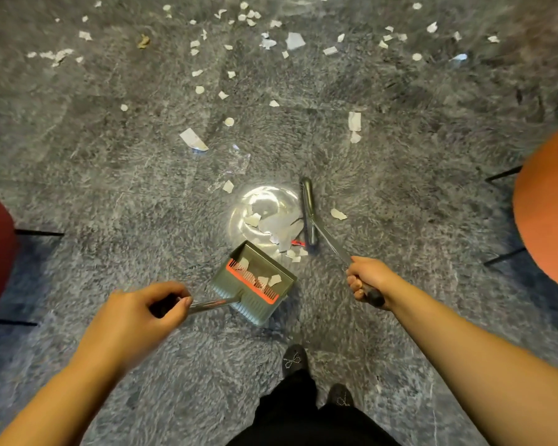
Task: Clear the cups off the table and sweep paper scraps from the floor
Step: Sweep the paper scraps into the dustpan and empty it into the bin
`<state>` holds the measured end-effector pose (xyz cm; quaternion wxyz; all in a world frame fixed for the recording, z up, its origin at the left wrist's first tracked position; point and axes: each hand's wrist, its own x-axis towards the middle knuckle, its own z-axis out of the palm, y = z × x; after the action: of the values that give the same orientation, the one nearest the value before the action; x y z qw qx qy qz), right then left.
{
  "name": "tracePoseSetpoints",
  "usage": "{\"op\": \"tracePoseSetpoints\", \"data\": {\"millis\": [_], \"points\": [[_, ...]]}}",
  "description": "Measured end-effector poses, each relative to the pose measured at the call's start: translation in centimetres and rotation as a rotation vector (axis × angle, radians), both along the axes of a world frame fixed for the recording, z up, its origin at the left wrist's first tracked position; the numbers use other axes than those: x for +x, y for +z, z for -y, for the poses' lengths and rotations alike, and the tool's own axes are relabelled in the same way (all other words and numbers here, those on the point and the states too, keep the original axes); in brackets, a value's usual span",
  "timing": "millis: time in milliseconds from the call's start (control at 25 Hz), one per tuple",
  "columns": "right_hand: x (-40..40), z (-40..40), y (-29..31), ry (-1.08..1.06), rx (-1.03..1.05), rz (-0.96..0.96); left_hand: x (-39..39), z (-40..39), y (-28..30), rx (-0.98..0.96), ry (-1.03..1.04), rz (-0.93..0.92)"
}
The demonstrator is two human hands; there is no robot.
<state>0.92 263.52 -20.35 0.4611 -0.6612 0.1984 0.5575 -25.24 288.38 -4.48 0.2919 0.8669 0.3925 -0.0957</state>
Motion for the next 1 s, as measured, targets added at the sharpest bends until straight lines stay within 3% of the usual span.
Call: {"op": "tracePoseSetpoints", "data": {"millis": [440, 840, 1000], "points": [[1.7, 0.6, 1.8, 0.14, -0.055, 0.062, -4.3, -1.6, -2.0, -0.035, 0.141, -0.084], [8.8, -1.4, 2.9, 0.236, -0.061, 0.072, 0.4, 2.0, -5.4, 0.054, 0.09, -0.229], [11.7, -1.8, 2.9, 0.294, -0.06, 0.05, 3.2, 2.2, -5.3, 0.051, 0.19, -0.214]]}}
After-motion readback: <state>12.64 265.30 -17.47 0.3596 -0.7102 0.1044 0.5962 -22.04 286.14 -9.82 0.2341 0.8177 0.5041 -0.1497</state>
